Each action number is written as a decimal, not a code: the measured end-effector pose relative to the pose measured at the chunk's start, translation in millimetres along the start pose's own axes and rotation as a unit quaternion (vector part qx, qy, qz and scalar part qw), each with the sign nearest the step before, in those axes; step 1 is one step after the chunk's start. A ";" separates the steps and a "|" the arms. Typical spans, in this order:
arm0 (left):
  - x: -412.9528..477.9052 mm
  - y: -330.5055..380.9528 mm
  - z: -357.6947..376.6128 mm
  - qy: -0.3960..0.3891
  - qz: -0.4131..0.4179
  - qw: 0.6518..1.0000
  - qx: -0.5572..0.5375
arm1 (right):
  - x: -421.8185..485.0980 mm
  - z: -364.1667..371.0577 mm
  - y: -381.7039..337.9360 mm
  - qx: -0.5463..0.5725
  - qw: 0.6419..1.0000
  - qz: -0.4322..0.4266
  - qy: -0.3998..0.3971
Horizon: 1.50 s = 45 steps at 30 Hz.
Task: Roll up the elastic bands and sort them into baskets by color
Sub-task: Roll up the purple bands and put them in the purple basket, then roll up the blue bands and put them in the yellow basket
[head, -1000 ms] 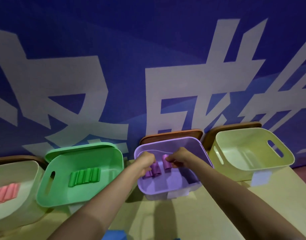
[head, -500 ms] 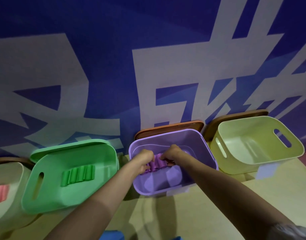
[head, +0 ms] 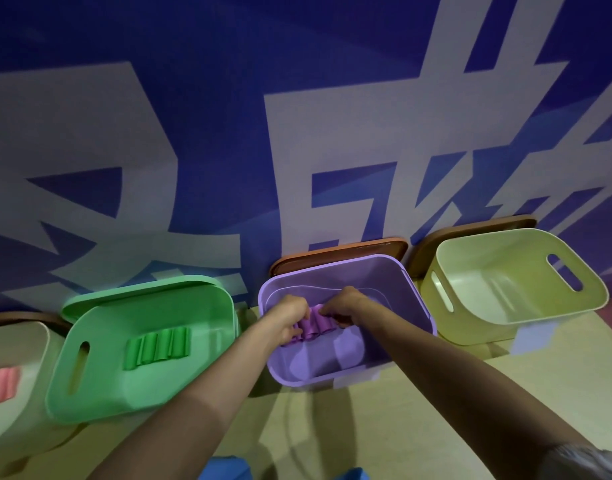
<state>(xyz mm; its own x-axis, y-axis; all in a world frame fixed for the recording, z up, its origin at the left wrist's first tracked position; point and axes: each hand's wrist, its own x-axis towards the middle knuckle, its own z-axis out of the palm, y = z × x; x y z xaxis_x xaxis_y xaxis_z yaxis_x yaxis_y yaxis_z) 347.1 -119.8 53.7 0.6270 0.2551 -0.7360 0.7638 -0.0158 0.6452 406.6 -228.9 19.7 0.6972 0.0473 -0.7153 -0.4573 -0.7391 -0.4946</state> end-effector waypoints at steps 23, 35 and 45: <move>-180.1 -41.8 -101.3 -0.062 0.250 0.957 -0.132 | -256.8 -1.4 3.5 0.305 0.901 -0.292 -0.100; -121.4 -229.9 -121.7 0.053 0.239 0.967 -0.062 | -212.8 169.6 79.2 0.228 0.941 -0.228 -0.106; -74.2 -300.9 -121.5 0.078 0.405 0.907 0.088 | -157.5 221.9 120.9 -0.050 0.918 -0.392 0.014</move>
<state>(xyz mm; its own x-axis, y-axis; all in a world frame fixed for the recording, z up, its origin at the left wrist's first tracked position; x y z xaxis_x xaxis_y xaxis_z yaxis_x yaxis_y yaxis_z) 52.1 -16.4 -60.9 0.9745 0.2241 0.0122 0.0828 -0.4097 0.9085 119.1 -176.6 -36.9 0.8051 0.5754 -0.1444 0.2444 -0.5435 -0.8030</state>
